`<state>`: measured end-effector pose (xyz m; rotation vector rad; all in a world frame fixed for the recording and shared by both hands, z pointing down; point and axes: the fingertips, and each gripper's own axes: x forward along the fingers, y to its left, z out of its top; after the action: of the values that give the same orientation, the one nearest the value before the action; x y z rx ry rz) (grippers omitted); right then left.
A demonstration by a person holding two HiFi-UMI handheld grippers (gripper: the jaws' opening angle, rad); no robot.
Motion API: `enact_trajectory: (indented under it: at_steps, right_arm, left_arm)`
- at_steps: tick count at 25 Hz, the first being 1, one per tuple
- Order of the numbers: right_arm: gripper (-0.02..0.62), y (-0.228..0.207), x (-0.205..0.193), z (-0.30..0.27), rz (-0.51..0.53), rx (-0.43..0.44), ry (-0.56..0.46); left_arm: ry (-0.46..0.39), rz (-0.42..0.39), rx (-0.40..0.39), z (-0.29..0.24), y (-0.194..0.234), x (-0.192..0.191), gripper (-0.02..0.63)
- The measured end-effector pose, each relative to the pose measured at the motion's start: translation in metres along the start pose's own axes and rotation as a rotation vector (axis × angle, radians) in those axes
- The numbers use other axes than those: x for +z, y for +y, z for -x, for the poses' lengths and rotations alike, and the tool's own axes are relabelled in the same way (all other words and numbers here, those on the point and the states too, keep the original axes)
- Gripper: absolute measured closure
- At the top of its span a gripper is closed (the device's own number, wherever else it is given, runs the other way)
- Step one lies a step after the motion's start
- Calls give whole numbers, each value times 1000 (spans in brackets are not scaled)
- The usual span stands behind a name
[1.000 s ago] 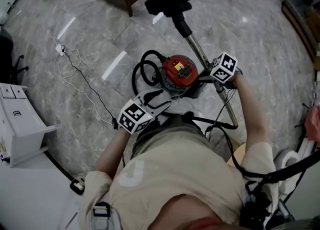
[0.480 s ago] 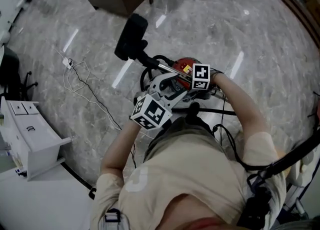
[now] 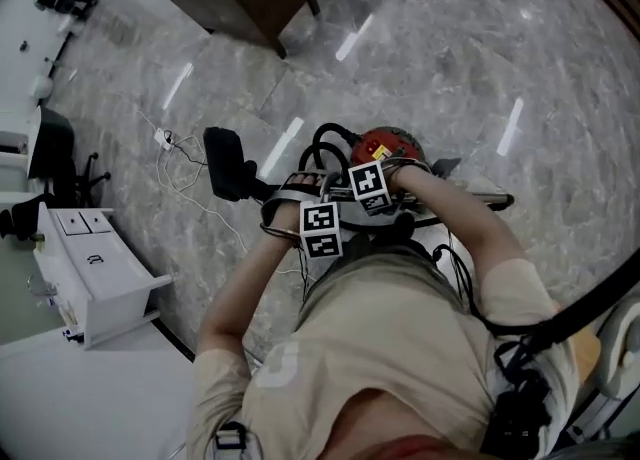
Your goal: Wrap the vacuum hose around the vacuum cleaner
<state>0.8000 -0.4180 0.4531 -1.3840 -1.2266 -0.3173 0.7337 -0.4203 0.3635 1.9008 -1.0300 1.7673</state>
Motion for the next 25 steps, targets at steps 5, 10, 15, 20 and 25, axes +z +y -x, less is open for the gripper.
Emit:
enact_trajectory:
  at_steps: [5,10,15,20,25]
  right_arm:
    - [569,-18,-15,17,-2,53,9]
    - [569,-16,5,-10,-84,28,-24]
    - [569,-17,30,-15,-172,73,-84]
    - [571,-49,41,-45,-196,76,-55]
    - [571,-83,77,-62,-260,11,4]
  left_arm:
    - [167,57,-38,-29,31,-14,202]
    - [481,-137,-69,-58,4,-77,202]
    - [529,-293,-38,-81,19,-108,416]
    - [441,-293,-84,-119,9,-136,584]
    - [335,-230,-156,-137,-11,-187,588]
